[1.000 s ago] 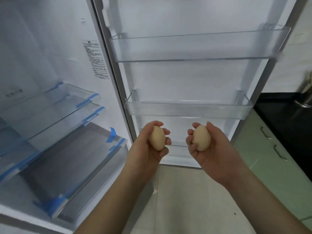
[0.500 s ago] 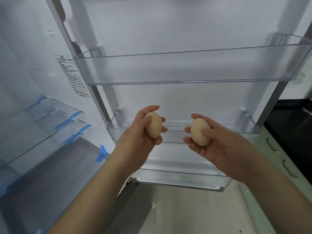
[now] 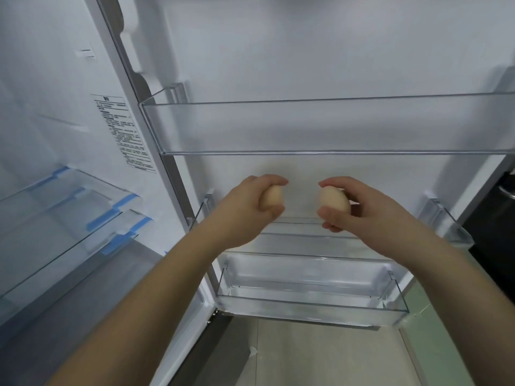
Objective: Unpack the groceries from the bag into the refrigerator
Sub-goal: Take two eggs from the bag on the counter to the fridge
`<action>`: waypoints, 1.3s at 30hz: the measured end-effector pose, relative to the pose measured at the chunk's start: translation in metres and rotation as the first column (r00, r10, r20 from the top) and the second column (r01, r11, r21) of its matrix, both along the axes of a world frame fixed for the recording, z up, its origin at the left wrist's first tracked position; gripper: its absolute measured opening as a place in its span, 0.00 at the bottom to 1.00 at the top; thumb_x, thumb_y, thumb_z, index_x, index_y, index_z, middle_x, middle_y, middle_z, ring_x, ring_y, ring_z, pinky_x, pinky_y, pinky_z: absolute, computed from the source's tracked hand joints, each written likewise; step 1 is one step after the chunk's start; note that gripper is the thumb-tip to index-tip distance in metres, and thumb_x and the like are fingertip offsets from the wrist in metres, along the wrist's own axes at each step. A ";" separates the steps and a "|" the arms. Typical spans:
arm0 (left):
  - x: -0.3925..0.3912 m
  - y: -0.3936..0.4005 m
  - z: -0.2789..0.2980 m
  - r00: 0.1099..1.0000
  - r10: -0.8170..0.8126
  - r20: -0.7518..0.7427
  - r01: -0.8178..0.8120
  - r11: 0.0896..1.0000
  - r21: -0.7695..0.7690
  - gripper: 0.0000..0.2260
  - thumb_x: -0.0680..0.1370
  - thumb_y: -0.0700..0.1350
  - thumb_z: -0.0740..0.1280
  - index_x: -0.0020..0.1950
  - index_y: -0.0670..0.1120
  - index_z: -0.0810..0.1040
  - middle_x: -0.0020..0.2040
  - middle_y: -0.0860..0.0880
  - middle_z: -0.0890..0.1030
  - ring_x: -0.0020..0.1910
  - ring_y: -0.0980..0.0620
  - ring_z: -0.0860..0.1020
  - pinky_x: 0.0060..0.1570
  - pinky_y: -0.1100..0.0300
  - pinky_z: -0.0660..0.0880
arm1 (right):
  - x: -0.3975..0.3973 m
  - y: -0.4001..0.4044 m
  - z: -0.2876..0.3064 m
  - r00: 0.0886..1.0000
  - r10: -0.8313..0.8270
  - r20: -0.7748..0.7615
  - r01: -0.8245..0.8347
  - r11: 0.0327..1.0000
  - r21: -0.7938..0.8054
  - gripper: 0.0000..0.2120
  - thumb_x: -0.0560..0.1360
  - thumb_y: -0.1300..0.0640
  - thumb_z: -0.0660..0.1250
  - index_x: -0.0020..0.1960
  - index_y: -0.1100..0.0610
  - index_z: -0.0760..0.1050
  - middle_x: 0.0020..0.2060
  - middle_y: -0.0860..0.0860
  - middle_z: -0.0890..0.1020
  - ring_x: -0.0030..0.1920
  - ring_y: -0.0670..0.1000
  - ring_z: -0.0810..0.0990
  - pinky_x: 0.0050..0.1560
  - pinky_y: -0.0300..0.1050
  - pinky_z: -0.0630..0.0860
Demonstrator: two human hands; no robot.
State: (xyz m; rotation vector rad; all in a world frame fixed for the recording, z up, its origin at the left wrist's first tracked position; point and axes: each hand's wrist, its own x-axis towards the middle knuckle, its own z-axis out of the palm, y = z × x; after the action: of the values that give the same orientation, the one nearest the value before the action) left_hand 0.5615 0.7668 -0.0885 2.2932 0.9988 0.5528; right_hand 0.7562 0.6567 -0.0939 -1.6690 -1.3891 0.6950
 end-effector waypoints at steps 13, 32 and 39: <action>0.025 0.029 -0.005 0.872 -0.162 -0.461 0.220 0.973 0.074 0.17 0.73 0.50 0.73 0.60 0.52 0.77 0.54 0.51 0.78 0.49 0.52 0.75 0.46 0.62 0.70 | 0.000 0.049 -0.005 0.802 0.272 0.532 -0.089 0.935 -0.343 0.24 0.67 0.45 0.76 0.60 0.44 0.73 0.50 0.42 0.76 0.52 0.48 0.76 0.53 0.45 0.74; 0.025 0.034 -0.012 0.856 -0.166 -0.490 0.209 0.977 0.035 0.15 0.75 0.52 0.70 0.61 0.53 0.77 0.54 0.52 0.79 0.48 0.52 0.76 0.53 0.58 0.74 | -0.002 0.062 -0.009 0.764 0.303 0.569 -0.058 0.911 -0.408 0.23 0.66 0.44 0.75 0.57 0.51 0.75 0.52 0.48 0.78 0.51 0.52 0.77 0.55 0.49 0.75; 0.013 0.033 -0.005 0.879 -0.163 -0.447 0.161 0.986 -0.042 0.19 0.73 0.59 0.70 0.62 0.56 0.75 0.53 0.55 0.78 0.48 0.54 0.79 0.44 0.63 0.76 | 0.006 0.052 -0.008 0.777 0.275 0.566 -0.069 0.931 -0.358 0.29 0.65 0.40 0.76 0.62 0.48 0.73 0.53 0.45 0.76 0.51 0.48 0.74 0.54 0.43 0.73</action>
State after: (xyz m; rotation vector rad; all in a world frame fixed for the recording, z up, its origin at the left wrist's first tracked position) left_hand 0.5744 0.7997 -0.0939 2.5309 0.9927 -0.0617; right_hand 0.7621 0.7088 -0.1017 -2.1638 -1.9927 0.5138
